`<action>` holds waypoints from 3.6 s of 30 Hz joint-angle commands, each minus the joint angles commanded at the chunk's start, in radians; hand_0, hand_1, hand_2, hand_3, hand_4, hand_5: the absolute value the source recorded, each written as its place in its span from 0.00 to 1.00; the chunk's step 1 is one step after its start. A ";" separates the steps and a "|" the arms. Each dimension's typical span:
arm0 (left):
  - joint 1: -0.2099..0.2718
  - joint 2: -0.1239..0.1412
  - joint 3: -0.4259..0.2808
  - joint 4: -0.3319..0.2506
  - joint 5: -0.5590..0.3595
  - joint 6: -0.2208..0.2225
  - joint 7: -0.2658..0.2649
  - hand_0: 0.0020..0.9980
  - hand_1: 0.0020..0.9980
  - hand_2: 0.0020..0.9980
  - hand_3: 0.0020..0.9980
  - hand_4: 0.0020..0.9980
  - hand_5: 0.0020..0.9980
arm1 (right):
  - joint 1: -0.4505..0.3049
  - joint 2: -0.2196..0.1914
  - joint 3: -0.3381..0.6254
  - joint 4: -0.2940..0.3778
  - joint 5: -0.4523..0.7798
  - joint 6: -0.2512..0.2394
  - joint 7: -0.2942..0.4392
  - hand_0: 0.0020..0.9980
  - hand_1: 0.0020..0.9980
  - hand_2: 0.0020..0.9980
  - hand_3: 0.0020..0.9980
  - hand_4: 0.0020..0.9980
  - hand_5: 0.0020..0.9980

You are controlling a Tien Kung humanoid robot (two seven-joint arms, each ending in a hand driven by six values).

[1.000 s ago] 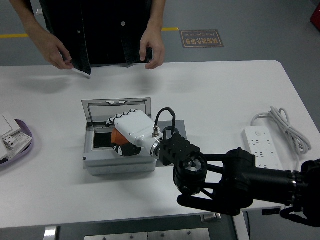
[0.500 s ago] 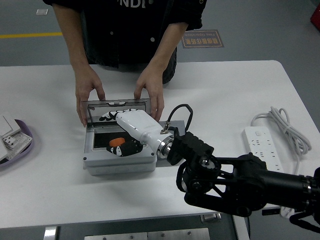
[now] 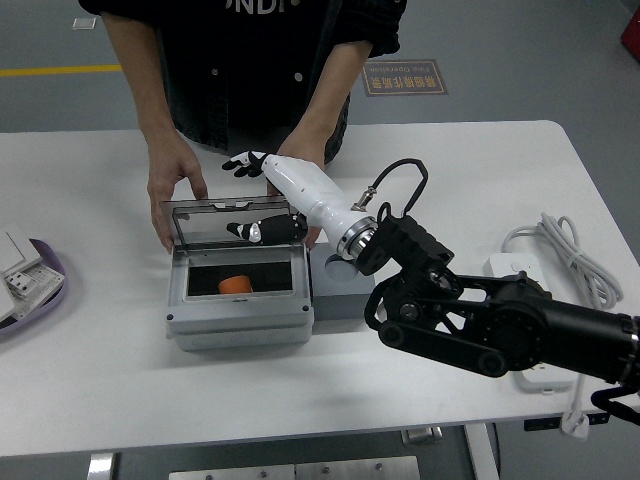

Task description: Pick up the cylinder from the cube,place it in the box,flap close box

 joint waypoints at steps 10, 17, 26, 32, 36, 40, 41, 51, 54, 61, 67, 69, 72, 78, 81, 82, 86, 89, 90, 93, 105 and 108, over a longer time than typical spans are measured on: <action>0.001 -0.002 0.003 0.000 -0.004 0.001 -0.001 0.51 0.56 0.56 0.61 0.72 0.18 | -0.007 -0.035 -0.054 0.076 -0.049 0.011 -0.023 0.72 0.68 0.68 0.72 0.80 0.27; 0.002 -0.003 0.006 0.002 -0.011 0.002 -0.004 0.51 0.56 0.56 0.61 0.72 0.17 | -0.034 -0.074 -0.074 0.207 -0.117 0.015 -0.052 0.71 0.68 0.68 0.71 0.80 0.28; 0.000 -0.004 0.007 0.003 -0.012 0.002 -0.005 0.51 0.56 0.56 0.61 0.72 0.17 | -0.082 -0.079 -0.075 0.198 0.010 -0.031 -0.025 0.65 0.67 0.67 0.71 0.77 0.31; 0.001 -0.006 0.007 0.003 -0.013 0.003 -0.005 0.51 0.56 0.56 0.61 0.72 0.17 | -0.120 -0.105 -0.033 0.206 0.106 -0.033 0.014 0.65 0.67 0.68 0.71 0.74 0.33; 0.004 -0.008 0.010 0.004 -0.020 0.004 -0.007 0.51 0.56 0.56 0.61 0.72 0.17 | -0.165 -0.157 0.051 0.238 0.088 -0.049 0.055 0.64 0.67 0.68 0.71 0.74 0.32; 0.007 -0.011 0.012 0.004 -0.024 0.005 -0.008 0.51 0.56 0.56 0.61 0.72 0.17 | -0.230 -0.214 0.161 0.268 0.041 -0.062 0.106 0.64 0.67 0.68 0.71 0.74 0.32; 0.008 -0.011 0.013 0.004 -0.025 0.005 -0.008 0.51 0.56 0.56 0.61 0.72 0.17 | -0.247 -0.224 0.189 0.272 0.036 -0.065 0.121 0.64 0.67 0.68 0.71 0.74 0.32; 0.019 -0.020 0.020 0.005 -0.036 0.007 -0.014 0.51 0.56 0.56 0.61 0.72 0.17 | -0.435 -0.243 0.476 0.183 0.237 -0.037 0.333 0.63 0.65 0.66 0.69 0.71 0.31; 0.019 -0.018 0.022 0.006 -0.035 0.008 -0.015 0.51 0.56 0.56 0.61 0.72 0.17 | -0.469 -0.234 0.533 0.157 0.321 -0.014 0.398 0.63 0.64 0.65 0.68 0.70 0.30; 0.014 -0.012 0.026 0.003 -0.032 0.007 -0.018 0.51 0.56 0.56 0.61 0.72 0.17 | -0.557 -0.228 0.596 0.129 0.497 0.010 0.506 0.67 0.65 0.65 0.68 0.70 0.31; 0.027 -0.003 0.042 0.000 -0.059 0.008 -0.025 0.51 0.56 0.56 0.61 0.72 0.17 | -0.611 -0.237 0.622 0.112 0.589 0.012 0.541 0.67 0.65 0.65 0.67 0.70 0.31; 0.034 0.000 0.042 -0.001 -0.061 0.007 -0.024 0.51 0.56 0.56 0.61 0.72 0.17 | -0.612 -0.234 0.625 0.105 0.601 0.012 0.549 0.67 0.65 0.65 0.67 0.70 0.31; 0.041 0.006 0.042 -0.003 -0.060 0.006 -0.023 0.51 0.56 0.56 0.61 0.72 0.17 | -0.611 -0.226 0.631 0.098 0.604 0.010 0.558 0.67 0.65 0.65 0.67 0.70 0.32; 0.036 0.025 0.055 -0.006 -0.072 0.008 -0.030 0.51 0.56 0.56 0.61 0.72 0.17 | -0.622 -0.222 0.643 0.094 0.609 0.012 0.570 0.66 0.65 0.64 0.66 0.70 0.32; 0.032 0.028 0.052 -0.006 -0.066 0.007 -0.028 0.51 0.56 0.56 0.61 0.72 0.17 | -0.630 -0.224 0.652 0.093 0.618 0.012 0.576 0.66 0.65 0.64 0.66 0.70 0.32; 0.032 0.028 0.050 -0.006 -0.063 0.006 -0.027 0.51 0.56 0.56 0.61 0.72 0.17 | -0.634 -0.224 0.656 0.092 0.622 0.011 0.578 0.66 0.65 0.64 0.66 0.70 0.32; 0.030 0.029 0.041 -0.005 -0.048 0.005 -0.022 0.51 0.56 0.56 0.61 0.72 0.17 | -0.650 -0.222 0.669 0.091 0.633 0.010 0.587 0.67 0.65 0.64 0.66 0.70 0.33; 0.028 0.029 0.040 -0.004 -0.033 0.005 -0.022 0.51 0.56 0.56 0.61 0.72 0.17 | -0.658 -0.221 0.676 0.092 0.636 0.011 0.592 0.67 0.65 0.64 0.66 0.70 0.33; 0.027 0.029 0.046 -0.003 -0.027 0.007 -0.025 0.51 0.56 0.56 0.61 0.72 0.18 | -0.661 -0.221 0.678 0.093 0.637 0.011 0.595 0.68 0.65 0.63 0.66 0.72 0.36; 0.026 0.030 0.058 -0.003 -0.009 0.011 -0.031 0.51 0.56 0.56 0.61 0.72 0.18 | -0.665 -0.221 0.682 0.095 0.642 0.012 0.604 0.68 0.65 0.63 0.66 0.72 0.36; 0.029 0.033 0.057 0.000 0.003 0.011 -0.032 0.52 0.56 0.56 0.61 0.72 0.17 | -0.671 -0.227 0.684 0.095 0.673 0.010 0.642 0.68 0.64 0.63 0.65 0.73 0.37; 0.028 0.029 0.057 0.001 -0.005 0.011 -0.033 0.52 0.56 0.56 0.61 0.72 0.18 | -0.674 -0.226 0.687 0.096 0.673 0.008 0.645 0.67 0.64 0.63 0.65 0.74 0.37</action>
